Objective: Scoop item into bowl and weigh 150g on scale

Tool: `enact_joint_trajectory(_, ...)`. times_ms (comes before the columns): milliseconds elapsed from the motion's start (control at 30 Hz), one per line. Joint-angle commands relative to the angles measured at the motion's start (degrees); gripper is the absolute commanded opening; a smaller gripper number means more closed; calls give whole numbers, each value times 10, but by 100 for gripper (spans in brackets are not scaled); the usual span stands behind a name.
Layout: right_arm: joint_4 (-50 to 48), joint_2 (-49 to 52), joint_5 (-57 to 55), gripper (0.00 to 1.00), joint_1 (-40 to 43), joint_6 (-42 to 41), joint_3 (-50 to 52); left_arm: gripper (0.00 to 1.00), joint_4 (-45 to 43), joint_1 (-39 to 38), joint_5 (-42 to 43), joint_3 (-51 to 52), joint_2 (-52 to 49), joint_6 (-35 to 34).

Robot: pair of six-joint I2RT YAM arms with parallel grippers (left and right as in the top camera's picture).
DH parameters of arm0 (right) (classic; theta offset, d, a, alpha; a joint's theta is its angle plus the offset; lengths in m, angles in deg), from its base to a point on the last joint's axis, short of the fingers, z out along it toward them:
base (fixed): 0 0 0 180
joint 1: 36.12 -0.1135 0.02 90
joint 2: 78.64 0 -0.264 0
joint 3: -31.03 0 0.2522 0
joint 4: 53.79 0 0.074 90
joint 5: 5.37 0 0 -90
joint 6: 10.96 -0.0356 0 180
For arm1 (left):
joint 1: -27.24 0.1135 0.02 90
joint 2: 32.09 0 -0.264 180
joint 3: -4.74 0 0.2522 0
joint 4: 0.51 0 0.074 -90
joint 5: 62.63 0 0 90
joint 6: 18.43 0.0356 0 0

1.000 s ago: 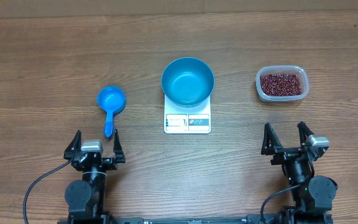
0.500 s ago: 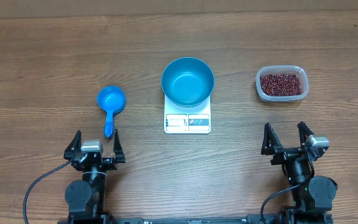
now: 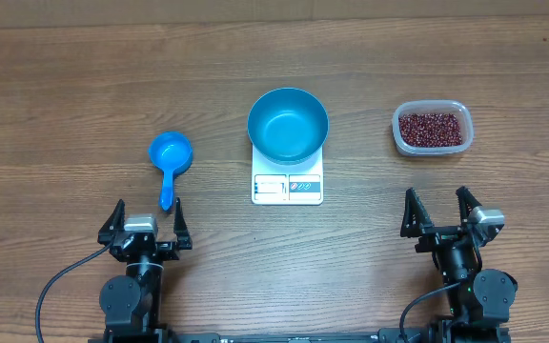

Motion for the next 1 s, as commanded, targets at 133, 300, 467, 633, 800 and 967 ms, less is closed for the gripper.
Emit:
enact_joint_trajectory(133,-2,-5,-6,100,0,5,6,100,1,2,-6,2,5,-2)
enact_joint_trajectory(300,-2,-5,-6,100,0,5,6,100,1,2,-5,2,5,-2)
enact_joint_trajectory(467,-2,-5,-6,100,0,5,6,100,1,2,-4,2,5,-2)
enact_joint_trajectory(633,-2,-5,-6,100,0,5,6,100,1,2,-4,2,5,-2)
enact_joint_trajectory(800,-2,-5,-6,100,0,5,6,100,1,2,-6,2,5,17)
enact_joint_trajectory(967,-2,-5,-6,100,0,5,6,100,1,2,-8,2,5,25)
